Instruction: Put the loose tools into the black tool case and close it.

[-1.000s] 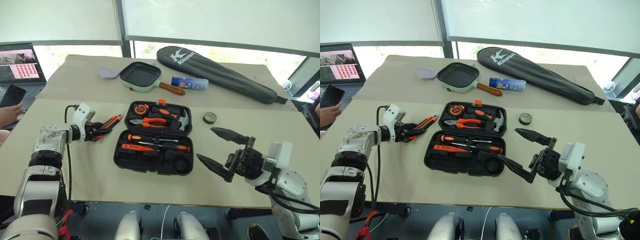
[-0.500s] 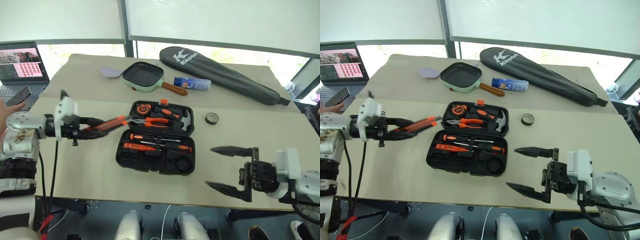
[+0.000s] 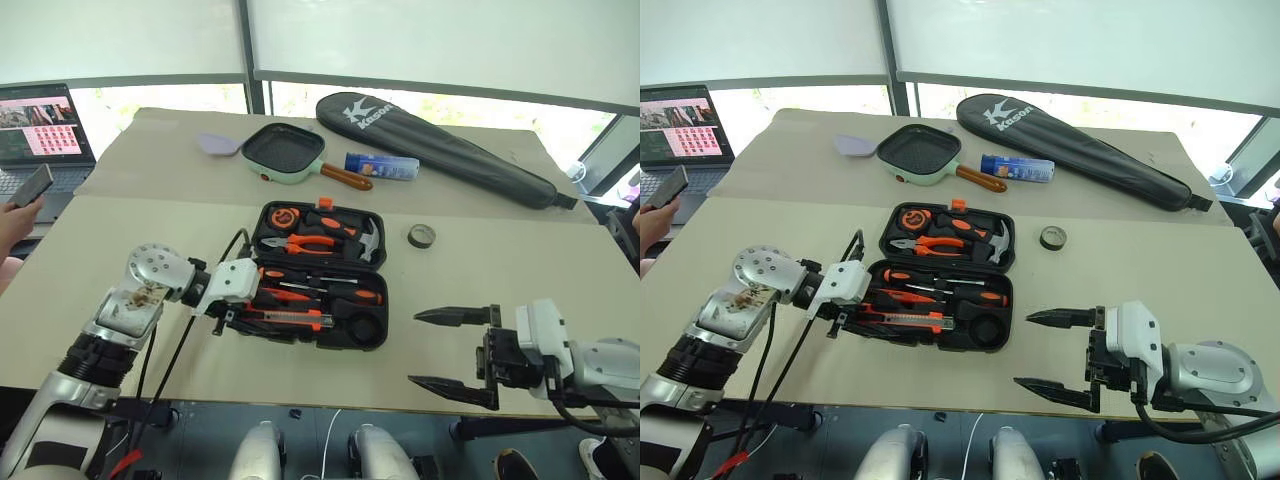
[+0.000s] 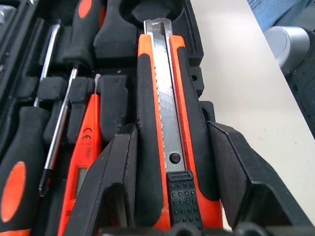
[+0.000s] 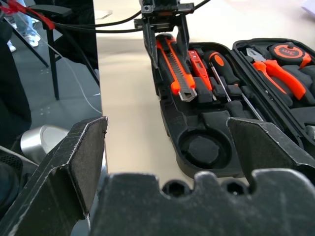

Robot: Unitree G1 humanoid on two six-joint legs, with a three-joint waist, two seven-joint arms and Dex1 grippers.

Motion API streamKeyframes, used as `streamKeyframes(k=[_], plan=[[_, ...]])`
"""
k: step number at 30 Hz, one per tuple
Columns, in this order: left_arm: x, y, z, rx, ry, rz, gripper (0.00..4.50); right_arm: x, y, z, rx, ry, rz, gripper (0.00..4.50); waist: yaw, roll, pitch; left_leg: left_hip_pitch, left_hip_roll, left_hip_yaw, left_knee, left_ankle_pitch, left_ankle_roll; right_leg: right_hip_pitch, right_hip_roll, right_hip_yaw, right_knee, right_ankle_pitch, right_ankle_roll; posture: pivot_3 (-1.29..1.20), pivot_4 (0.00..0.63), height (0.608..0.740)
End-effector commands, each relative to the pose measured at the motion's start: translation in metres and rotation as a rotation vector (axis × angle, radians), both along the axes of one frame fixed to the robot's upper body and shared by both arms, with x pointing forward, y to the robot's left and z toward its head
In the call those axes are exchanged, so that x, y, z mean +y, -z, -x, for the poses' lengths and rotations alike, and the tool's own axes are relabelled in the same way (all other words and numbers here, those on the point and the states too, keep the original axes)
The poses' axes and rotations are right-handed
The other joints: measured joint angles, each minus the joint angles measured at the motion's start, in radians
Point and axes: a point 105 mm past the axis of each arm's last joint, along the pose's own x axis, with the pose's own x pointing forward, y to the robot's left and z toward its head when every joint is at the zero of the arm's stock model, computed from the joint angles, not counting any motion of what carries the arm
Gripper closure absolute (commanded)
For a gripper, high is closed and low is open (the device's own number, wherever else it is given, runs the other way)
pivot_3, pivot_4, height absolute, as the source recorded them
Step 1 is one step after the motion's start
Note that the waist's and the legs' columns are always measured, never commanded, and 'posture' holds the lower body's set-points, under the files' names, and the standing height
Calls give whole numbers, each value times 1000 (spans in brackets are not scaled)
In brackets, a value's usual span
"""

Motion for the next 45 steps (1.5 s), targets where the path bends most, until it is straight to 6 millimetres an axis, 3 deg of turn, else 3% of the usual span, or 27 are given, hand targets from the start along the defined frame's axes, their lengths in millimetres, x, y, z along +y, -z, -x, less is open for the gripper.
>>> streamKeyframes(k=[1,12,22,27,29,32,35,40,45], plan=[[-2,2,-4,-51,1,-40,2805,1,-6,-3,-35,7,-11,0,1,0,0,0,0,0,0,0,0,0,0,0,0,0,0,0,150,740],[-27,10,-8,-29,38,-51,2805,9,-8,-5,-46,3,-43,0,5,0,0,0,0,0,1,0,0,1,0,0,0,0,0,0,150,740],[-9,17,-6,13,20,-135,2805,9,-6,-7,-47,7,-47,0,-5,0,0,1,1,0,0,0,0,1,2,1,0,0,0,0,150,740],[-10,15,-5,43,15,-119,2805,7,-5,-11,-47,9,-46,0,-7,0,0,1,1,0,0,0,0,1,2,1,0,0,0,0,150,740],[-11,11,-7,43,6,-106,1794,6,-4,-13,-48,11,-48,0,-6,0,0,1,1,-1,0,0,0,1,3,1,0,0,0,0,150,740],[-12,-1,-5,56,23,-68,1089,3,-6,-17,-51,12,-52,0,-7,0,0,1,1,-1,0,0,0,1,3,1,0,0,0,0,150,740],[-15,-11,-7,35,34,-1,34,0,-7,-20,-56,13,-60,0,-8,0,0,1,2,0,0,0,0,0,3,1,0,0,0,0,150,740],[-24,-39,-9,65,29,210,34,-1,-10,-23,-54,15,-98,0,-4,0,0,0,2,-1,1,0,0,0,3,1,1,0,0,0,150,740],[-28,-31,-13,30,17,298,1500,4,-13,-26,-90,30,-164,0,-3,0,0,0,1,-1,1,0,0,0,3,1,1,0,0,0,150,740]])
